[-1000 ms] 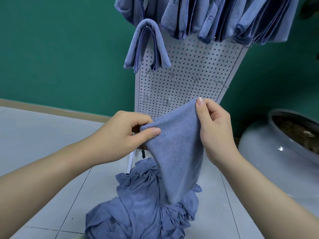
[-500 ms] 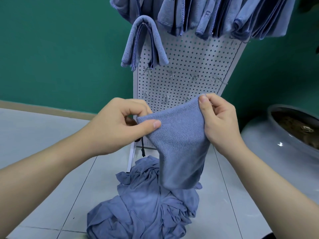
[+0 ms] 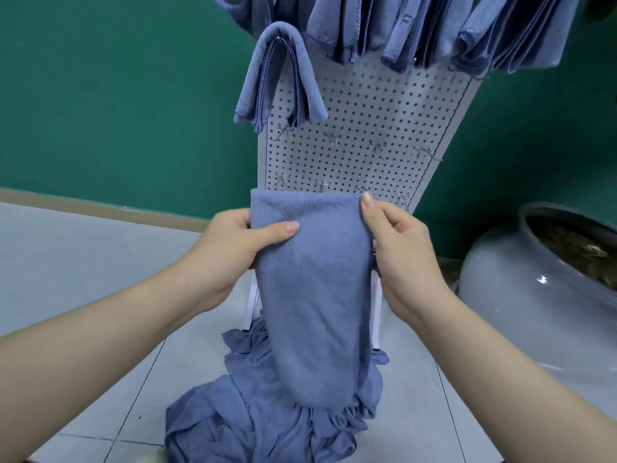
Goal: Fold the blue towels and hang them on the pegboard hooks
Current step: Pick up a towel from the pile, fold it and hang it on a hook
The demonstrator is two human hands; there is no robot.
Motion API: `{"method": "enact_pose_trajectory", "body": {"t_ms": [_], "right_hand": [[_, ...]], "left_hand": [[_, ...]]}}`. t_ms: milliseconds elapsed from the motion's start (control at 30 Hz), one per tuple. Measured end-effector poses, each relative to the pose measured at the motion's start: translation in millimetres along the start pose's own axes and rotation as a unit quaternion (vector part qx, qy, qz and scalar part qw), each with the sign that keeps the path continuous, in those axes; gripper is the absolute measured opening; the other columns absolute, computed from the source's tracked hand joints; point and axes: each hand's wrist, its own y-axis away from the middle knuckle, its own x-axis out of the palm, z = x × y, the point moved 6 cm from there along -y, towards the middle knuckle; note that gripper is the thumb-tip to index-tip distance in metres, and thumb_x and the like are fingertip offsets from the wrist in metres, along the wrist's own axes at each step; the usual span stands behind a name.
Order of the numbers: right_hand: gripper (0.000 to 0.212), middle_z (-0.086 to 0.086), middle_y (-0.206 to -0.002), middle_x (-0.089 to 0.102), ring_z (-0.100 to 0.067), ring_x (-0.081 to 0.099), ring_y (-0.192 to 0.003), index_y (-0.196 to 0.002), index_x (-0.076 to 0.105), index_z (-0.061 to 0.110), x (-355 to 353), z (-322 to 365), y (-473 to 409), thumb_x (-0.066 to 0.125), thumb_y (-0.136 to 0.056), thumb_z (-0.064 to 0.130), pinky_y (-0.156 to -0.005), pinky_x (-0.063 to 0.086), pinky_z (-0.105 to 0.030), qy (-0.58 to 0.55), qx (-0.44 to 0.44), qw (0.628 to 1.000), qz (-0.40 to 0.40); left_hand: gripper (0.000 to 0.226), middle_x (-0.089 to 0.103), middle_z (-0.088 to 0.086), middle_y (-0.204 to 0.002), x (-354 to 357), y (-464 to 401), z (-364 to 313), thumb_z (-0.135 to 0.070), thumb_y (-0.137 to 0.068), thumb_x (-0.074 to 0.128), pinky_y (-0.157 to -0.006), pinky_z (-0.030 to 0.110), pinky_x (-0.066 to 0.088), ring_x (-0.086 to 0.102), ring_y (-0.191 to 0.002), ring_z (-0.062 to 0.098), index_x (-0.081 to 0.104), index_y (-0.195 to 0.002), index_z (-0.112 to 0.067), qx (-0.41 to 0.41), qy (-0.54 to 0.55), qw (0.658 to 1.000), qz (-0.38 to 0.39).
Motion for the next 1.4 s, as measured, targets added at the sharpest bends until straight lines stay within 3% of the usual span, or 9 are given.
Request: {"method": "enact_pose_trajectory", "body": {"t_ms": [167, 300, 533, 700, 867, 967, 1067, 1267, 1400], "right_hand": [[0.024, -0.016, -0.108, 0.078, -0.022, 0.073, -0.095, -0.111, 0.073, 0.000, 16, -23, 5, 0.071, -0.096, 0.019, -0.084, 0.057, -0.031, -0.052, 0.102, 0.991, 0.066], [0.015, -0.014, -0.100, 0.079, -0.018, 0.074, -0.088, -0.102, 0.077, 0.001, 25, -31, 8, 0.071, -0.096, 0.013, -0.073, 0.059, -0.029, -0.034, 0.081, 0.996, 0.028], [0.041, -0.008, -0.063, 0.049, -0.014, 0.039, -0.065, -0.071, 0.059, -0.002, 39, -25, 17, 0.069, -0.098, 0.027, -0.062, 0.033, -0.034, 0.054, 0.008, 0.997, -0.046], [0.043, -0.004, -0.066, 0.051, -0.015, 0.044, -0.065, -0.080, 0.062, -0.002, 49, -21, 20, 0.062, -0.100, 0.037, -0.062, 0.050, -0.047, 0.104, -0.022, 0.994, -0.031], [0.042, 0.008, -0.057, 0.037, -0.008, 0.030, -0.054, -0.067, 0.048, 0.009, 35, -1, 19, 0.056, -0.105, 0.026, -0.051, 0.027, -0.025, 0.125, -0.071, 0.989, -0.048], [0.041, 0.004, -0.060, 0.039, -0.010, 0.031, -0.056, -0.078, 0.054, -0.002, 30, 10, 15, 0.055, -0.106, 0.028, -0.052, 0.027, -0.028, 0.135, -0.090, 0.985, -0.051], [0.041, 0.006, -0.058, 0.037, -0.009, 0.028, -0.054, -0.076, 0.055, 0.000, 25, 16, 14, 0.055, -0.106, 0.028, -0.050, 0.025, -0.026, 0.134, -0.097, 0.985, -0.051], [0.051, -0.012, -0.068, 0.055, -0.011, 0.043, -0.066, -0.095, 0.067, -0.002, 41, 16, 24, 0.053, -0.103, 0.046, -0.057, 0.037, -0.040, 0.140, -0.114, 0.983, 0.023], [0.038, 0.015, -0.059, 0.049, -0.004, 0.042, -0.057, -0.072, 0.061, 0.015, 45, 23, 30, 0.071, -0.094, 0.044, -0.053, 0.036, -0.019, 0.129, -0.125, 0.982, 0.055]], "left_hand": [[0.009, 0.080, 0.007, -0.094, -5, 1, -7, -0.012, -0.089, 0.078, -0.082, 0.041, 0.064, 0.077, -0.092, 0.026, 0.078, -0.096, -0.007, 0.069, -0.034, 0.993, -0.090], [0.003, 0.080, 0.001, -0.084, -6, 3, -13, -0.015, -0.087, 0.081, -0.082, 0.052, 0.062, 0.077, -0.090, 0.028, 0.078, -0.087, -0.014, 0.123, -0.110, 0.976, -0.142], [0.016, 0.074, 0.007, -0.073, -5, 1, -8, -0.019, -0.085, 0.081, -0.065, 0.046, 0.058, 0.059, -0.064, 0.013, 0.072, -0.076, -0.010, 0.150, -0.136, 0.960, -0.194], [0.026, 0.066, 0.020, -0.073, 10, 5, -2, -0.026, -0.090, 0.072, -0.058, 0.044, 0.048, 0.047, -0.063, 0.012, 0.067, -0.075, -0.006, 0.176, -0.177, 0.956, -0.156], [0.030, 0.071, 0.021, -0.092, 28, 17, -10, -0.030, -0.094, 0.052, -0.078, 0.052, 0.057, 0.064, -0.084, 0.039, 0.074, -0.101, -0.010, 0.205, -0.099, 0.974, -0.017], [0.035, 0.078, -0.005, -0.110, 32, 22, -16, -0.004, -0.103, 0.044, -0.090, 0.028, 0.058, 0.072, -0.107, 0.013, 0.073, -0.117, -0.019, 0.208, -0.046, 0.977, 0.009], [0.031, 0.074, -0.003, -0.120, 32, 22, -21, -0.008, -0.101, 0.050, -0.099, 0.034, 0.055, 0.069, -0.114, 0.014, 0.073, -0.121, -0.016, 0.257, -0.104, 0.961, -0.022], [0.006, 0.073, -0.002, -0.100, 29, 19, -25, -0.017, -0.093, 0.068, -0.088, 0.037, 0.056, 0.069, -0.098, 0.018, 0.068, -0.099, -0.018, 0.267, -0.117, 0.956, -0.043], [0.020, 0.065, 0.000, -0.087, 17, 13, -24, -0.017, -0.083, 0.073, -0.070, 0.027, 0.051, 0.059, -0.077, 0.013, 0.054, -0.089, -0.021, 0.241, -0.108, 0.960, -0.087]]}}
